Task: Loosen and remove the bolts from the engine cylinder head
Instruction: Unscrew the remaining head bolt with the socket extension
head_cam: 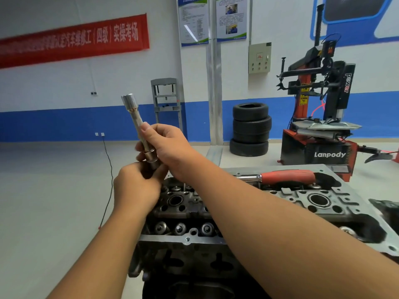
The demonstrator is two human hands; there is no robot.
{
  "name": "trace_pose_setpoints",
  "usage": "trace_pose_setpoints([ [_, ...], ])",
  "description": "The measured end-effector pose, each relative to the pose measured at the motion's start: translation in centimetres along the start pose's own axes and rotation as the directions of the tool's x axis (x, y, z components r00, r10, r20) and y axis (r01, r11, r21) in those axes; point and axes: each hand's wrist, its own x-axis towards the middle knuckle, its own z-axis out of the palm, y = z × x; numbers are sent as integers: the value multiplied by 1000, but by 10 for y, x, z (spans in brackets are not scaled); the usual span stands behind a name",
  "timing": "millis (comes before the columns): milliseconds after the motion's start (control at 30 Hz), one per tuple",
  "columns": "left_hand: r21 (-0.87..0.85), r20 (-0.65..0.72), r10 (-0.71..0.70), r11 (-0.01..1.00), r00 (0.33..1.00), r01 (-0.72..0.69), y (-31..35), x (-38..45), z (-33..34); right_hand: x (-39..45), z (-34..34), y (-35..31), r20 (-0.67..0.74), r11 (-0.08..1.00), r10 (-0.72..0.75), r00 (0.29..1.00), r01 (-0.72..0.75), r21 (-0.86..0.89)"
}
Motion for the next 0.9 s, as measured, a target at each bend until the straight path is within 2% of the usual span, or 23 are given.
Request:
trace_pose_setpoints([
  [100,5,62,-15,1000,998,15,-3,0,1,1,-1,-2,-17,1000,6,1000,-7,-8],
  [300,87,-31,-8,996,999,11,1,-4,-2,-3,-1,2,-19,998,10,1000,-9,66],
  [500,74,116,-11,997,993,2,-3,-1,0,-3,0,2,-36,998,-45,998,47,50],
  [600,97,56,-15,995,998,9,-4,0,-3,-3,4,2,-1,999,-27,1000,27,29],
  [700,116,7,-18,993,1000,18,-1,-1,-4,-3,7,2,3,997,9,1000,-9,77],
  [800,73,13,-9,997,1000,8,-1,-1,-2,-4,6,2,-31,998,-4,1000,6,65],
  [900,-32,111,-18,999,994,22,-4,0,0,-5,5,-1,-59,999,-18,998,20,39],
])
